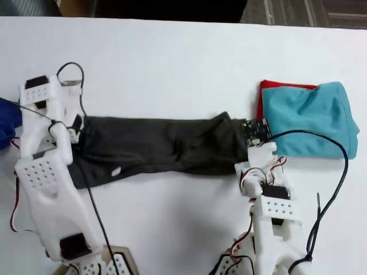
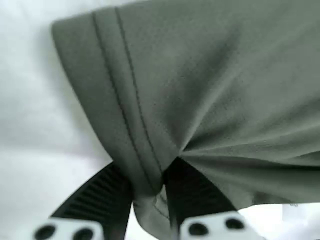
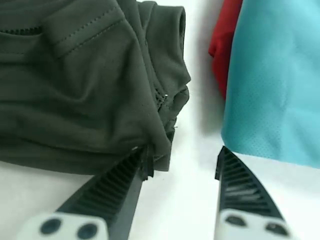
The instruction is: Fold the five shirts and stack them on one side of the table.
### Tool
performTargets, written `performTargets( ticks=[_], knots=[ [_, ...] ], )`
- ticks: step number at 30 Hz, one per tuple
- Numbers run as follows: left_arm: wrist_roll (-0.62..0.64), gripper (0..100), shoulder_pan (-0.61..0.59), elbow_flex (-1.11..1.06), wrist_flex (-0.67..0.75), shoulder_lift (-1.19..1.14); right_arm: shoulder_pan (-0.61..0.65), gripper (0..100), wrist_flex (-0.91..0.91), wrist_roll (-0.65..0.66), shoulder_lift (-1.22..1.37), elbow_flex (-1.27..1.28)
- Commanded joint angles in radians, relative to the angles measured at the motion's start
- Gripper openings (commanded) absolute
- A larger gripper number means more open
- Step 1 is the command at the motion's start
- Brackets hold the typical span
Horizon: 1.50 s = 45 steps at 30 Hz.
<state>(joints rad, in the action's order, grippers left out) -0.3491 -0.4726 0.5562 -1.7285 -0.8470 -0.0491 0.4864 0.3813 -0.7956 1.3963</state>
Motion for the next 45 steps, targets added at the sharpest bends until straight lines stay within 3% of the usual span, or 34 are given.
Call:
performTargets(
  ticks=[1, 7, 15, 21, 31, 38, 45],
  knots=[
    [-0.077, 3, -0.044, 0.17, -0.032, 0.003, -0.013, 20.8, 0.002, -0.003, -0.039, -0.021],
    [-0.127, 3, -0.057, 0.289, -0.049, 0.005, -0.013, 20.8, 0.002, -0.003, -0.039, -0.021],
    [-0.127, 4, -0.037, 0.194, -0.051, 0.006, -0.013, 20.8, 0.002, -0.005, -0.039, -0.021],
    [-0.117, 26, -0.011, 0.12, -0.052, 0.064, -0.019, 20.8, -0.007, -0.006, -0.031, -0.014],
    [-0.049, 24, -0.026, -0.03, -0.04, 0.315, -0.013, 20.8, -0.041, -0.008, -0.03, -0.003],
    [-0.051, 24, -0.118, -0.122, 0.193, 0.218, 0.031, 20.8, -0.042, 0.0, -0.03, 0.003],
    [-0.051, 24, -0.166, -0.122, 0.324, 0.095, 0.033, 20.8, -0.042, 0.002, -0.03, 0.003]
  ],
)
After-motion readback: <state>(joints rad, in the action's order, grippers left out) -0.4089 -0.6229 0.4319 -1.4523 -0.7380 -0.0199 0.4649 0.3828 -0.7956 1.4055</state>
